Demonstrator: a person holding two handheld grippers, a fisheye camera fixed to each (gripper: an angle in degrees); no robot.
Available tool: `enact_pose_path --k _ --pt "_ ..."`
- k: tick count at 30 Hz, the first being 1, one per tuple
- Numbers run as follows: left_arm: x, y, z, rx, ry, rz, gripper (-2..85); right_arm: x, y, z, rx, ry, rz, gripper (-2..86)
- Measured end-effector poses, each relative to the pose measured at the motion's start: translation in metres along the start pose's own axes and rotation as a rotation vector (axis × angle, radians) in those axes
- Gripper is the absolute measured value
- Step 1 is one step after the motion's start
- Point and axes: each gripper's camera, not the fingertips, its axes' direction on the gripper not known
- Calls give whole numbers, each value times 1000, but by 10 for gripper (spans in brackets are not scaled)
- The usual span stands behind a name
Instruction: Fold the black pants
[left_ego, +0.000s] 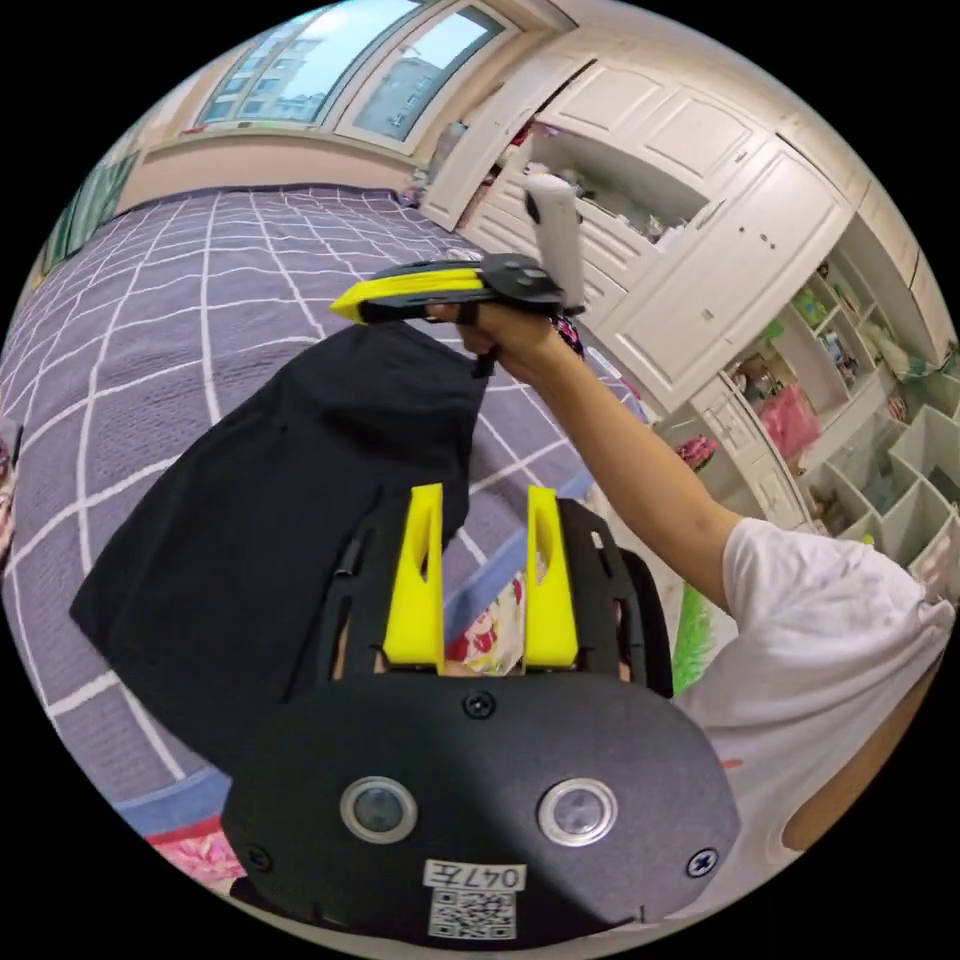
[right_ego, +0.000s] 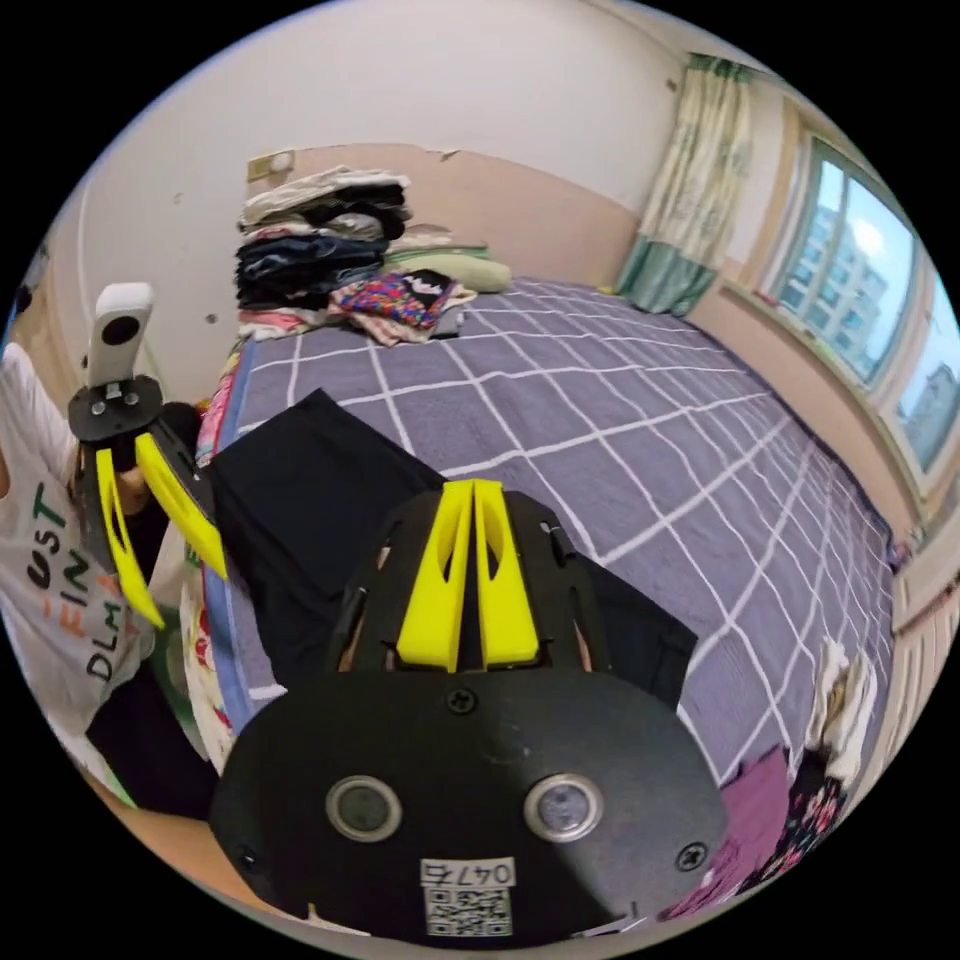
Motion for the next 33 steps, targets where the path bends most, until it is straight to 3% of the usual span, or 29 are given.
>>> enact_pose_path --k 2,6,7,12,19,26,33 --pt "3 -2 -11 -13 -111 2 34 -41 -2 -31 26 101 57 -11" --pt "-11 -33 -20 -82 -568 68 -5 -115 -7 -44 7 159 85 -9" --pt "-14 -40 -16 -101 -582 87 -6 -134 -8 -41 -11 172 104 -9" --pt "-33 -99 55 -277 -459 127 -8 -165 -13 -20 -83 155 209 -9" --pt "-44 -152 124 -363 -550 66 -8 -166 -36 -12 -164 62 239 -3" --pt "-61 -188 176 -448 -498 10 -8 -163 -47 -9 -281 -38 287 -7" --pt "-42 -212 171 -359 -436 33 -8 -181 -67 -46 -223 5 253 -6"
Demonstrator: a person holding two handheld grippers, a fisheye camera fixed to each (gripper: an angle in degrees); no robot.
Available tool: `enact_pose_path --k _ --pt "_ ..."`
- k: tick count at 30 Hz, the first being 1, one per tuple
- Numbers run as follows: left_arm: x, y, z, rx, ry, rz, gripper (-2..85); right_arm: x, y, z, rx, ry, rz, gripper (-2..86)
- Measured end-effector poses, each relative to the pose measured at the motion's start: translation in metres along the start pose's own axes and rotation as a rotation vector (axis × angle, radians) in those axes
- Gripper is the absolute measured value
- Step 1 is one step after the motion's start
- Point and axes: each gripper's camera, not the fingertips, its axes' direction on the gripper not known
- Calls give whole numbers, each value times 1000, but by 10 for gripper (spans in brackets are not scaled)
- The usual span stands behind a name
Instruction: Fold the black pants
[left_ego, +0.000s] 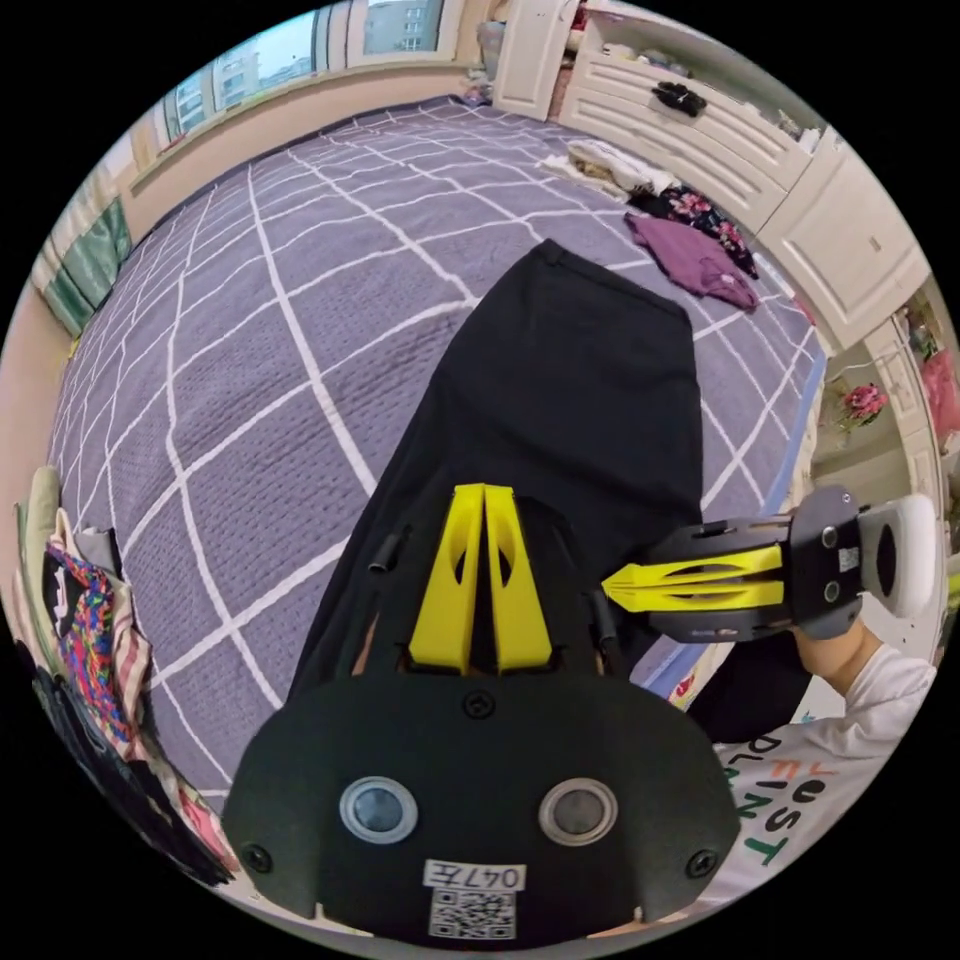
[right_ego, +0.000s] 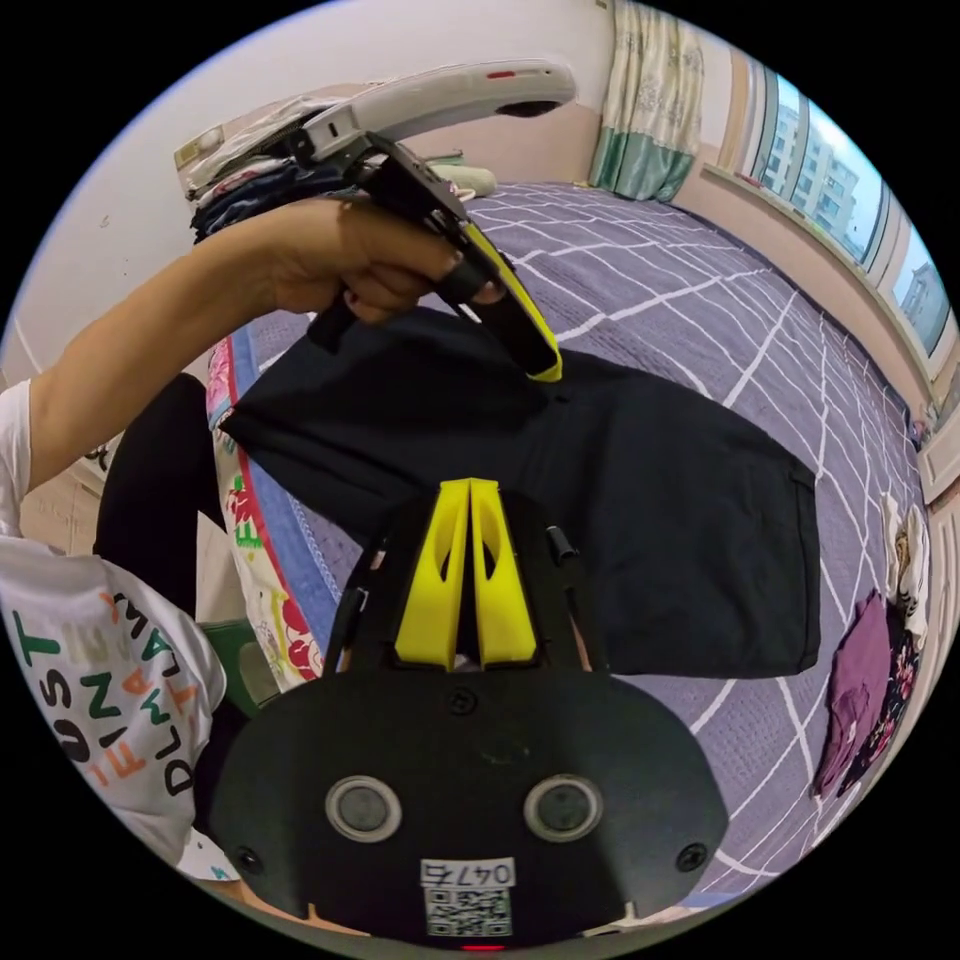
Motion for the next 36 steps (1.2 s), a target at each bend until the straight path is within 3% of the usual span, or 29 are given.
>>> enact_pose_path --k 4,16,25,31,36 --pt "3 -11 28 -94 -81 0 -8 -6 -4 1 -52 -25 14 -7" --pt "44 -13 -2 36 -86 38 -8 -11 14 -92 101 99 106 -4" --pt "31 -25 10 22 -114 -48 -8 49 73 -168 177 224 297 -8" --pt "7 -24 21 14 -47 -107 -8 47 62 -172 129 119 218 -8" --pt "4 -13 13 34 118 -68 -9 84 72 -196 104 278 330 -3"
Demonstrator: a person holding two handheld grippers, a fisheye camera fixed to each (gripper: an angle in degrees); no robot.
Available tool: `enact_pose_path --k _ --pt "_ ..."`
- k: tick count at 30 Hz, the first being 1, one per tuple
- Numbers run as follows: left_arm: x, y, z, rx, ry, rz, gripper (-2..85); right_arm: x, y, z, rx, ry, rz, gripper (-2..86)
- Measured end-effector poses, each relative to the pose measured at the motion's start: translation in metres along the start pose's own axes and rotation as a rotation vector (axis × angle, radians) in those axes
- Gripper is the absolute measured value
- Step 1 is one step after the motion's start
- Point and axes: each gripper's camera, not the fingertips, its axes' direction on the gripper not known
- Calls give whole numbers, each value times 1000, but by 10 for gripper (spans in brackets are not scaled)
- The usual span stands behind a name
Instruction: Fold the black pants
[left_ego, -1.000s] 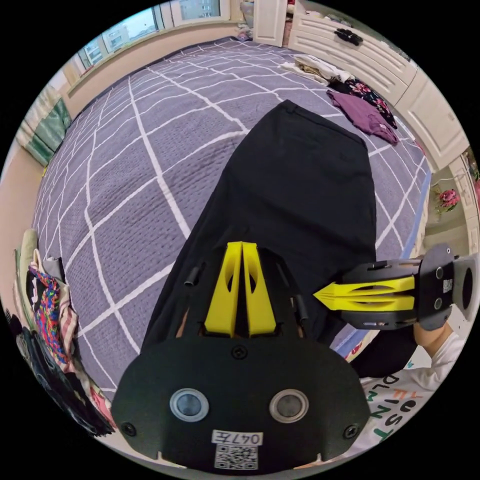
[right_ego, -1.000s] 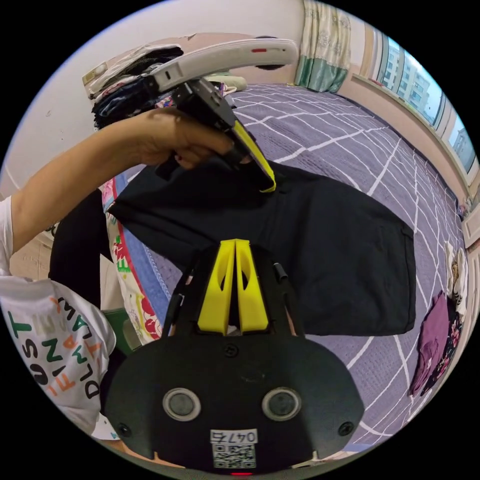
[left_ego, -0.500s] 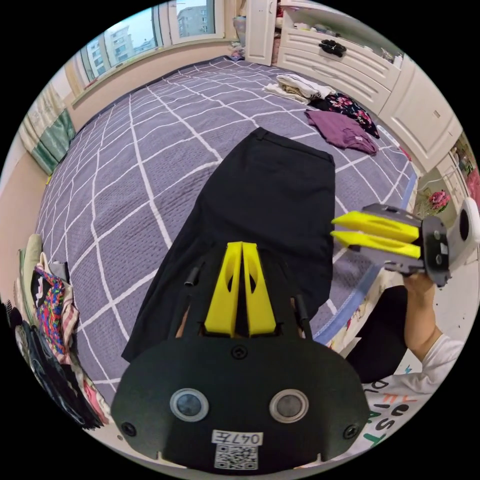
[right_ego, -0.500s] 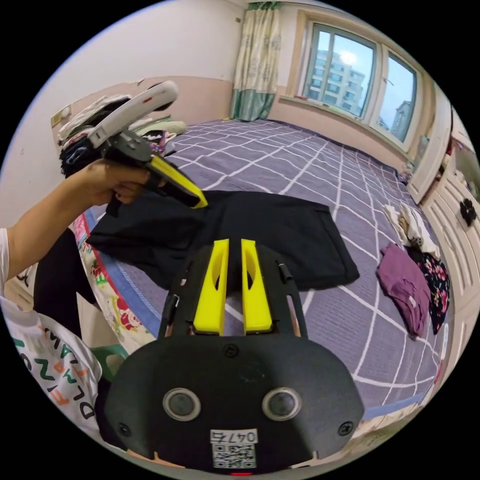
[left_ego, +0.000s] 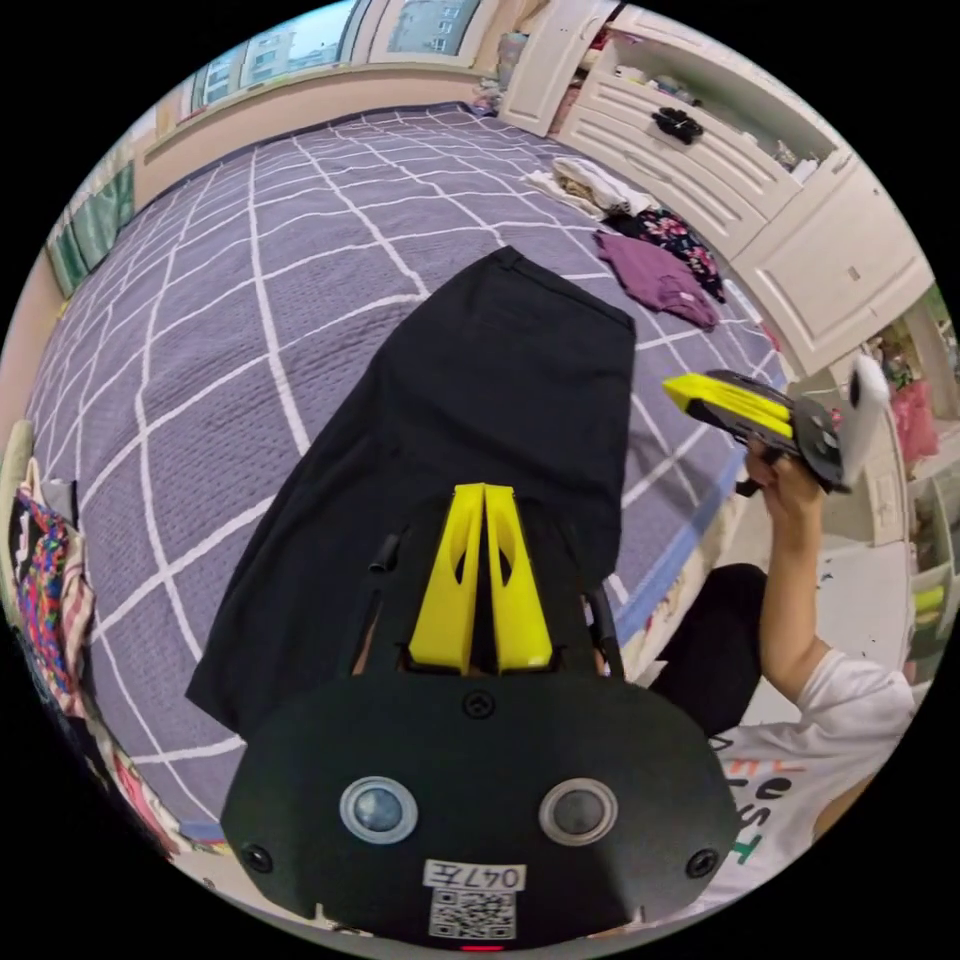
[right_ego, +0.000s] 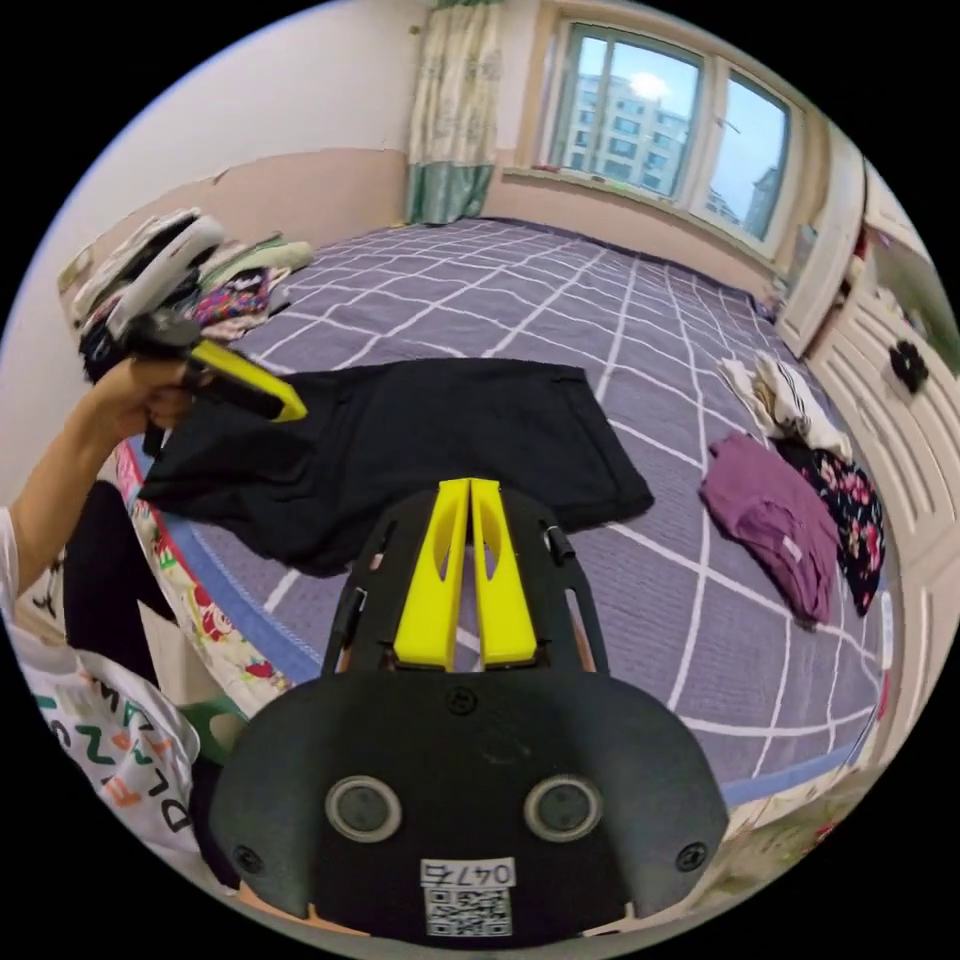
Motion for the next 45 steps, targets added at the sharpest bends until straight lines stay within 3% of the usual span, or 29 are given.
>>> enact_pose_path --k 4,10,13,17,24,28,39,45 --pt "-2 -6 1 19 121 26 -9 65 16 -17 49 -8 204 4" --pt "17 -82 -3 44 72 163 -8 87 25 -45 132 291 276 36" --pt "37 -136 -1 75 -25 210 -3 100 19 -43 147 235 283 66" --pt "65 -206 24 49 -4 277 27 142 17 -29 113 182 361 72" --pt "60 -289 77 -14 -125 181 89 197 11 8 45 120 405 87" --pt "44 -299 86 -31 -76 146 92 228 9 34 45 -33 465 100" --pt "-2 -311 106 -151 -1 45 114 245 25 78 -37 -75 548 110" --pt "-1 -325 133 -258 28 48 137 215 26 83 -19 -83 462 22"
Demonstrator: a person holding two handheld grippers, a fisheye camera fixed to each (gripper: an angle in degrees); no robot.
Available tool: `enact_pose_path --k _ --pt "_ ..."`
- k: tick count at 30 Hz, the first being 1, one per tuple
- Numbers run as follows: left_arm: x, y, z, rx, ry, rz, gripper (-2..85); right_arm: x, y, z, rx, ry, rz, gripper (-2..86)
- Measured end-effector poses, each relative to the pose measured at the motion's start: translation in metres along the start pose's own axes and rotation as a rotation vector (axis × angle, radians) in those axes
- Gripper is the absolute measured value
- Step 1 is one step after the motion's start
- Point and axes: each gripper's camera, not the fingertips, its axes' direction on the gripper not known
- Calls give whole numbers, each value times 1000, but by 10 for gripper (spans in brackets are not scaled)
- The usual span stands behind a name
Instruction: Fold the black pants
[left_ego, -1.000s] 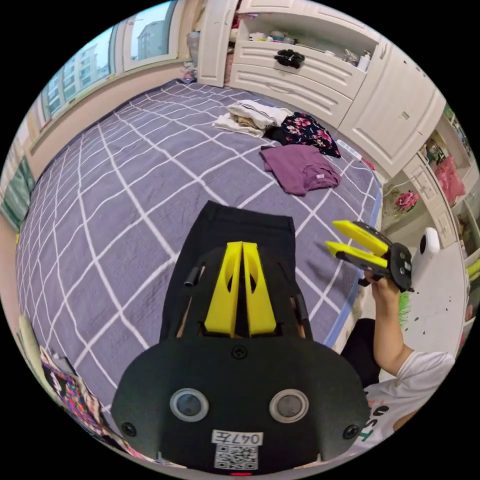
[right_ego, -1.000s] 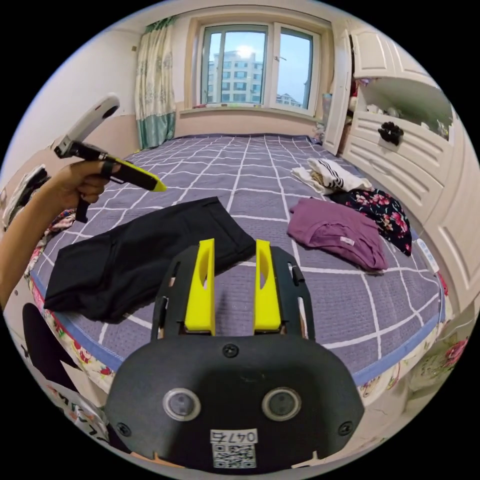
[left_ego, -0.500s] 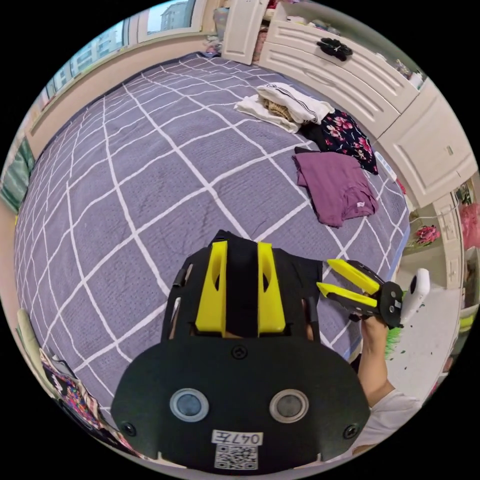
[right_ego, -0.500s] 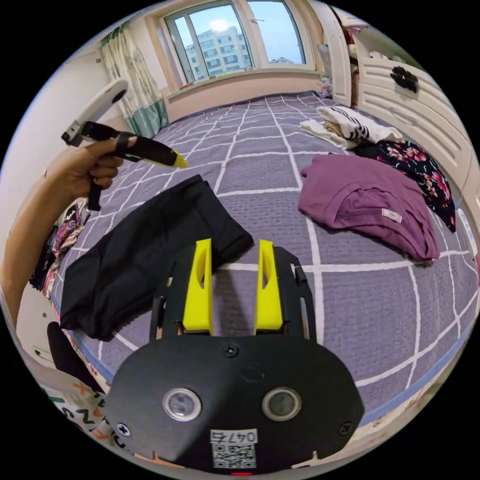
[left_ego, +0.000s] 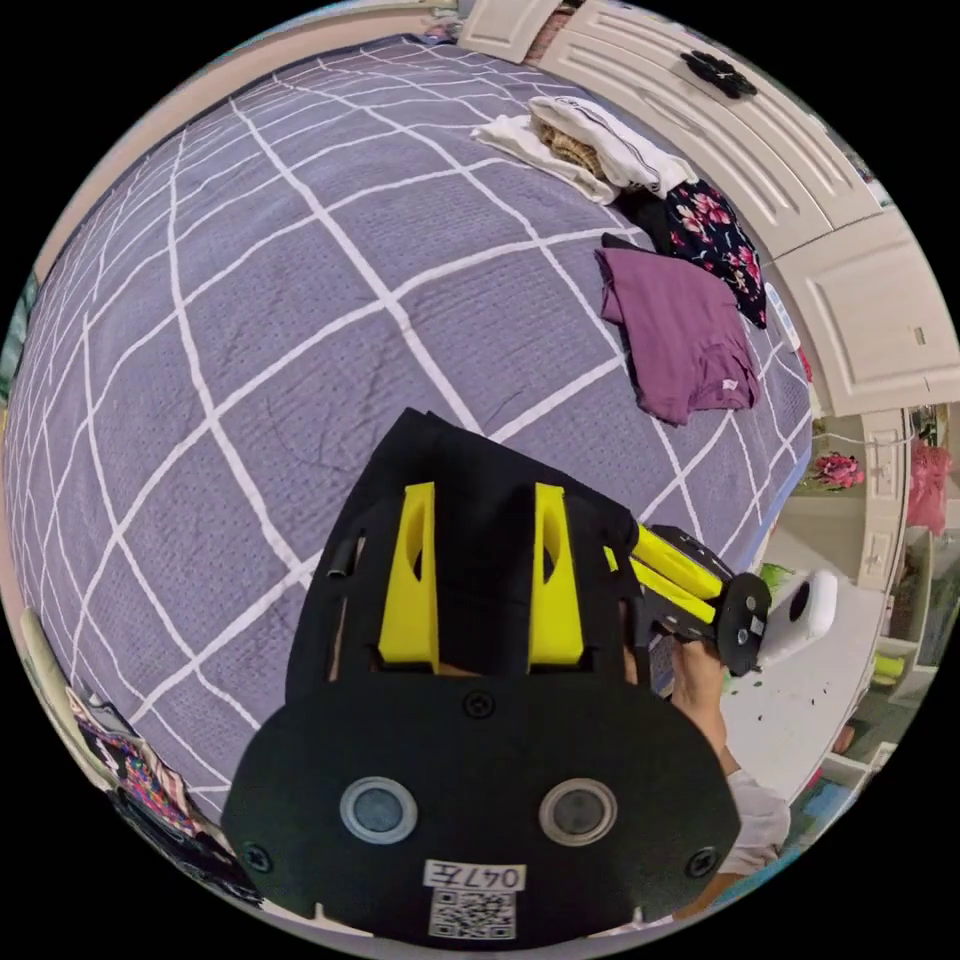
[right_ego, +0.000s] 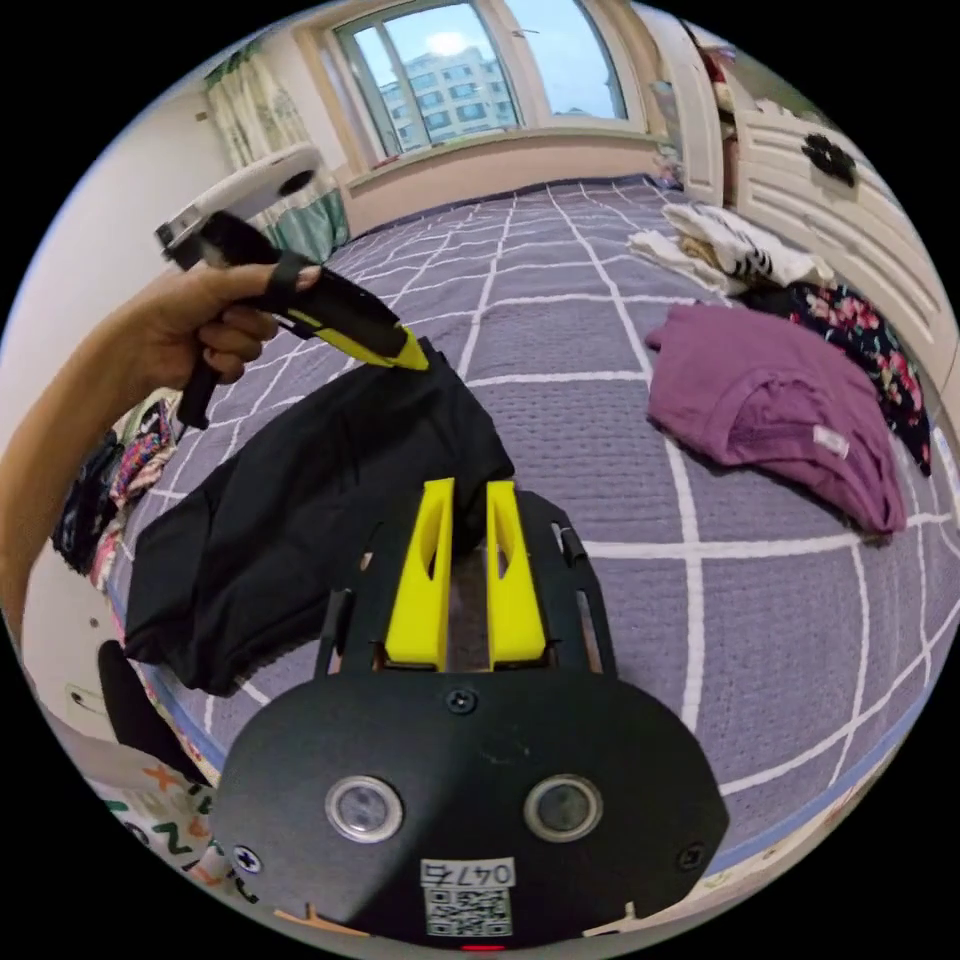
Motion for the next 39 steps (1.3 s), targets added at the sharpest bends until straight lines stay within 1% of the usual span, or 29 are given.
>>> enact_pose_path --k 2,3,6,8,9,11,13,15,17,19,22,24,26,28,30,32,36,39 --pt "-10 -2 3 -10 23 -37 140 -19 11 -5 55 78 -79 11" --pt "-17 -2 2 -8 62 -64 143 -23 14 -7 73 86 -100 9" --pt "-33 0 -2 1 169 -111 162 -51 32 -21 182 39 -206 5" --pt "-38 1 -8 -1 167 -117 171 -84 48 -29 232 -11 -303 4" --pt "-39 2 -12 -9 151 -108 174 -95 53 -29 241 -4 -334 4" --pt "-40 7 -14 -33 126 -95 171 -142 74 -23 259 86 -465 3" --pt "-41 15 -14 -62 74 -88 154 -170 90 -14 264 128 -531 3" --pt "-47 32 -12 -78 13 -97 112 -191 106 -8 279 141 -570 3" --pt "-57 48 -15 -71 15 -115 80 -214 126 -1 282 172 -622 3" --pt "-71 66 -24 -47 55 -137 62 -225 142 0 298 180 -646 3" --pt "-92 109 -47 16 148 -119 52 -238 167 -9 324 119 -645 3" --pt "-109 157 -70 79 238 -84 48 -244 182 -19 345 47 -628 2" --pt "-127 198 -89 107 269 -102 48 -256 202 -34 365 -86 -589 2" --pt "-145 243 -107 139 295 -128 47 -274 216 -40 367 -161 -587 2" --pt "-166 303 -123 170 275 -176 47 -302 232 -40 356 -191 -633 2" --pt "-179 343 -128 168 227 -204 46 -347 258 -32 344 -171 -723 2" --pt "-203 418 -116 127 146 -255 46 -395 293 -8 295 -216 -747 2" --pt "-218 458 -106 131 139 -280 48 -423 319 17 261 -214 -773 3"
